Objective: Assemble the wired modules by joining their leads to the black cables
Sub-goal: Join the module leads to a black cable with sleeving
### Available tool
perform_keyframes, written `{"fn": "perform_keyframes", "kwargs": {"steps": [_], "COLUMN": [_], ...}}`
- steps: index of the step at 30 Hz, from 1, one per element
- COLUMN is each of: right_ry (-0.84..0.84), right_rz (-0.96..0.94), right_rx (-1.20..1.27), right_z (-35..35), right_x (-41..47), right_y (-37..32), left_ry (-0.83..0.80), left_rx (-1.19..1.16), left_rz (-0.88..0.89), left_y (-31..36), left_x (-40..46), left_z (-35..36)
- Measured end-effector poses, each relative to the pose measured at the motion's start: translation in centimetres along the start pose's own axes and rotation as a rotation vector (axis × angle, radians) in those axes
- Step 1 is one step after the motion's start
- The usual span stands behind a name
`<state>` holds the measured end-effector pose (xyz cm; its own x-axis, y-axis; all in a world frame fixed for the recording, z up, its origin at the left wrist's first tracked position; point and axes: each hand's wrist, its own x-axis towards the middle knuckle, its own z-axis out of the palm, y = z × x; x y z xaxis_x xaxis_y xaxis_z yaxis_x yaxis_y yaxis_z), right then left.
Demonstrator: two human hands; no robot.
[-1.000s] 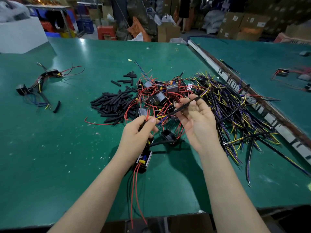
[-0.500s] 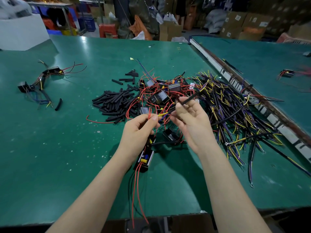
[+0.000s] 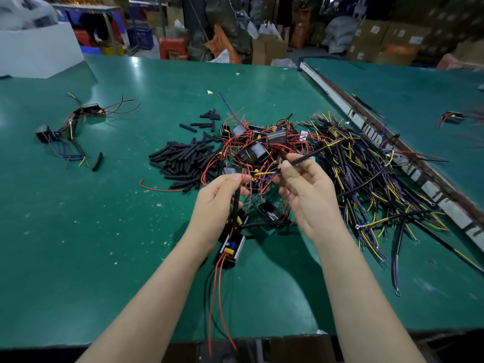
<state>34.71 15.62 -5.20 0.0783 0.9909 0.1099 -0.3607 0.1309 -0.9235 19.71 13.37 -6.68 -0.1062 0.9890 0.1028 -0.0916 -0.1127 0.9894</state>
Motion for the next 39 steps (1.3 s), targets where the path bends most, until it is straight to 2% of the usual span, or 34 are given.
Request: {"fn": "perform_keyframes", "kwargs": {"steps": [4,10,19,25,30,39], "right_ry": [0.013,0.014,0.011,0.028,0.073,-0.063], "right_rz": [0.009,0.026,0.013,-0.087,-0.207,-0.251], "right_rx": [0.012,0.048,0.102,-0.1,-0.238,-0.26], "right_z": [-0.3,-0.3,-0.4,-0.2,0.1,0.6], "right_x": [0.1,0.1,0.0,0.0,-0.2,-0.6], "right_y": [0.1,0.1,-0.1,0.4,0.6,0.7], "left_ry": [-0.009,-0.056,-0.098,-0.123,-0.059,-0.023], "left_rx": [0.014,0.041,0.265,0.349,0.397,0.473], "left_rz": [-0.023,0.039,0.152,0.248,0.337,0.371], "left_y": [-0.2,-0.3,-1.2,-1.2,-1.2,-1.4], "left_x": [0.0,-0.3,-0.2,-0.3,-0.1,-0.1], "left_z": [-0.1,-0.2,-0.2,-0.3,-0.3,-0.1]}}
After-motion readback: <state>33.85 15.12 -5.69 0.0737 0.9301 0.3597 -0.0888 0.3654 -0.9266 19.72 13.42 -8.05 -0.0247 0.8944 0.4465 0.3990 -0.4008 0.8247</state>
